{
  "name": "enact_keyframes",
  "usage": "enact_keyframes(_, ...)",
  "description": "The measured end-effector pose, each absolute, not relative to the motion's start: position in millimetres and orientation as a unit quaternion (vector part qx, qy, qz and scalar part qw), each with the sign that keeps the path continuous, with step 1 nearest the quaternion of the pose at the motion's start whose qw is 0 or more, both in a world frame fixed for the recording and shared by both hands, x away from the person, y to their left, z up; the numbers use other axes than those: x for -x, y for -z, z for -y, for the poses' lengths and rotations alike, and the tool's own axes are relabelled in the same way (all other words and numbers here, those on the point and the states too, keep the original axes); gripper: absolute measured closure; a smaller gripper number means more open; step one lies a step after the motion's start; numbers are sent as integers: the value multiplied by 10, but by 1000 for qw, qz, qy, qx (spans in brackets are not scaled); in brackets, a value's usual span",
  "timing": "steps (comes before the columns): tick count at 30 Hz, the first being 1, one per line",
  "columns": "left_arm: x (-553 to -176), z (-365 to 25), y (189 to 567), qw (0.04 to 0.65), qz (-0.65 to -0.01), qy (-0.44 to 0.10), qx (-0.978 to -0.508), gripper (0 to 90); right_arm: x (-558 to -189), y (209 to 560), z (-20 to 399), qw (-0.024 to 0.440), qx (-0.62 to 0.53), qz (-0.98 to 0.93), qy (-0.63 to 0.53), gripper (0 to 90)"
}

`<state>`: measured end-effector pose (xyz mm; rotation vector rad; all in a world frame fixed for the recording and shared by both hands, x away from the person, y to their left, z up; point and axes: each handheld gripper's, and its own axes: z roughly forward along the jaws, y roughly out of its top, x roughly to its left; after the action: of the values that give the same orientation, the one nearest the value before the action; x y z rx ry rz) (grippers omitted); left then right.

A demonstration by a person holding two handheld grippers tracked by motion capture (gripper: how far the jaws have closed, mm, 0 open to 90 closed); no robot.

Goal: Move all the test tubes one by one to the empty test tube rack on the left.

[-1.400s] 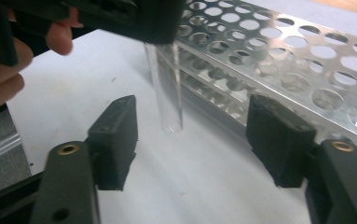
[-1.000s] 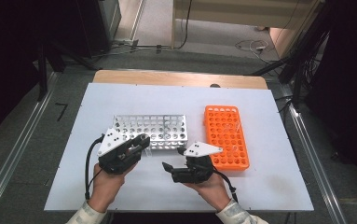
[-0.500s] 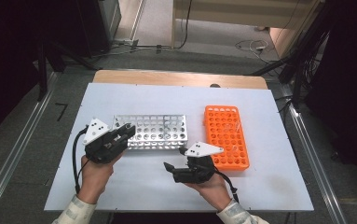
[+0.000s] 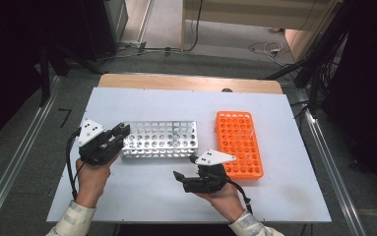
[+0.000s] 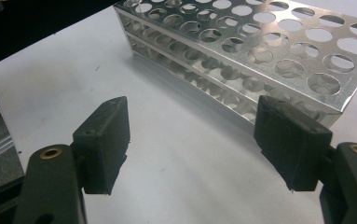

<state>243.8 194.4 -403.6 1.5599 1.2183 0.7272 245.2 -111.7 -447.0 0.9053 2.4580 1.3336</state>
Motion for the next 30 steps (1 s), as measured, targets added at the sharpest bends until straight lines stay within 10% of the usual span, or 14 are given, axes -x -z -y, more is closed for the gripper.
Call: enact_keyframes(30, -2522, -1866, 4240, 458, -497, -318, -664, 749, -2445, 4483, 1125, 99, -303, -835, -448, 254)
